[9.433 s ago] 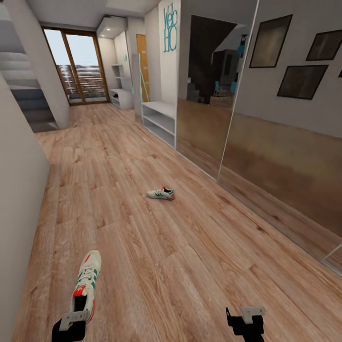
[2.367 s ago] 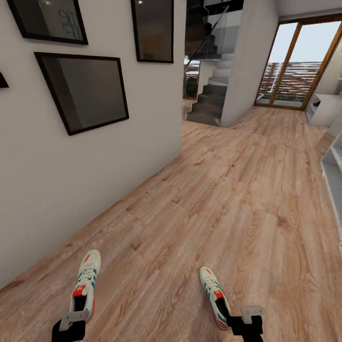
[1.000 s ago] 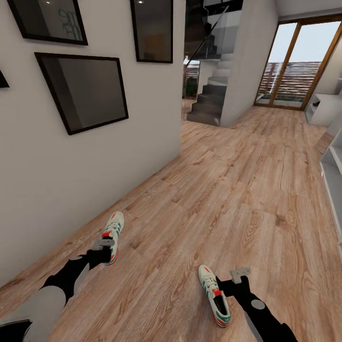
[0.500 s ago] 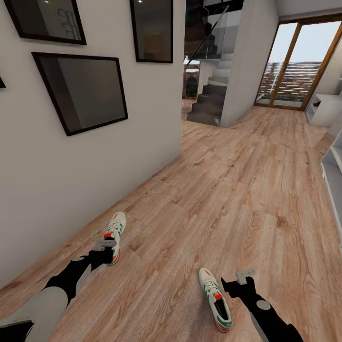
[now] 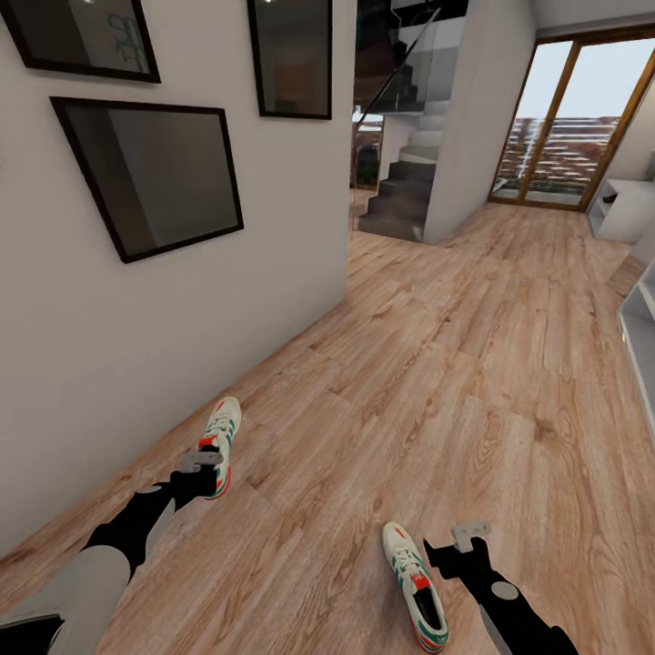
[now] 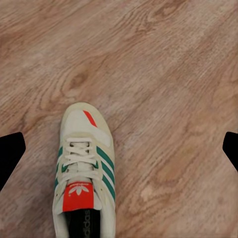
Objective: Pick up the two gym shoes and the two sandals from the corridor floor and place them onto the hallstand (shoe rack) in the corridor, making sure they are on the rack and not on the floor. Arrange them so the two gym shoes are next to each other and the two sandals are next to each other.
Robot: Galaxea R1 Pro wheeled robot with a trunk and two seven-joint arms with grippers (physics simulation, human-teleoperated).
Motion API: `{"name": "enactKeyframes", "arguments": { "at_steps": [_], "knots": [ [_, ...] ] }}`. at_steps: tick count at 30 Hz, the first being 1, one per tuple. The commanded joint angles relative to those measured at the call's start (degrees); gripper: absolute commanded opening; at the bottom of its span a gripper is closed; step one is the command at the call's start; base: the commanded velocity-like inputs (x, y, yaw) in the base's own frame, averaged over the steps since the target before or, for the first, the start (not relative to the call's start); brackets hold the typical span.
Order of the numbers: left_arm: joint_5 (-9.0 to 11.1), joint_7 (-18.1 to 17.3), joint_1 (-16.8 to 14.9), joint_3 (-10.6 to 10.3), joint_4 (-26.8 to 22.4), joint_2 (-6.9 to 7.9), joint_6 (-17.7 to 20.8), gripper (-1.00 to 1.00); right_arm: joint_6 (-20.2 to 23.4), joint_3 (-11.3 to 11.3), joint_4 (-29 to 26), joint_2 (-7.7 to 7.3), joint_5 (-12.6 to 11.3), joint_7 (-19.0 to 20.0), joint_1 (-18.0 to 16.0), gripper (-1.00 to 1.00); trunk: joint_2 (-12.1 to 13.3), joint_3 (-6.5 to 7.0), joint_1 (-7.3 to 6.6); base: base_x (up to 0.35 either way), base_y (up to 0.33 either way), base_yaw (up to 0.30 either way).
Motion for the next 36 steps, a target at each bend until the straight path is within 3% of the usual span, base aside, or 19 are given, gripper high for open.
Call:
{"name": "enactKeyframes", "arguments": {
  "at_steps": [1,17,26,28,31,36],
  "knots": [
    [-0.54,-0.54,-0.02,0.48,-0.43,-0.05,0.44,-1.0,-0.19,-0.24,0.06,0.02,0.52,0.24,-0.05,1.0,-0.02,-0.1,-0.01,0.005,0.0,0.061],
    [-0.53,-3.02,-0.31,0.52,-2.64,-0.77,0.89,-1.0,-0.51,-0.37,5.72,0.02,0.52,0.09,-0.03,1.0,-5.63,-3.78,3.07,0.001,0.0,0.102],
    [-0.53,-3.16,0.11,0.44,-4.21,-1.11,0.82,-1.0,-0.84,-0.41,6.08,-0.08,0.44,0.07,-0.04,1.0,-9.24,-6.18,5.04,0.0,0.0,0.051],
    [-0.53,-3.17,0.1,0.07,-4.23,-1.47,0.82,-1.0,-1.4,-0.42,6.09,-0.12,0.44,0.07,-0.04,1.0,-10.05,-6.71,5.48,0.0,0.0,0.006],
    [-0.51,-3.12,-0.1,-2.8,-5.89,-2.77,0.93,-1.0,-3.25,-0.42,6.99,-0.15,0.43,0.07,-0.02,1.0,-11.25,-7.52,6.14,0.0,0.0,0.001],
    [-0.15,-3.08,0.07,-3.88,-10.41,-3.07,1.16,-1.0,-4.43,-0.42,7.91,-0.15,0.43,0.07,-0.02,1.0,-13.25,-8.87,7.24,0.0,0.0,0.0]
  ]
}}
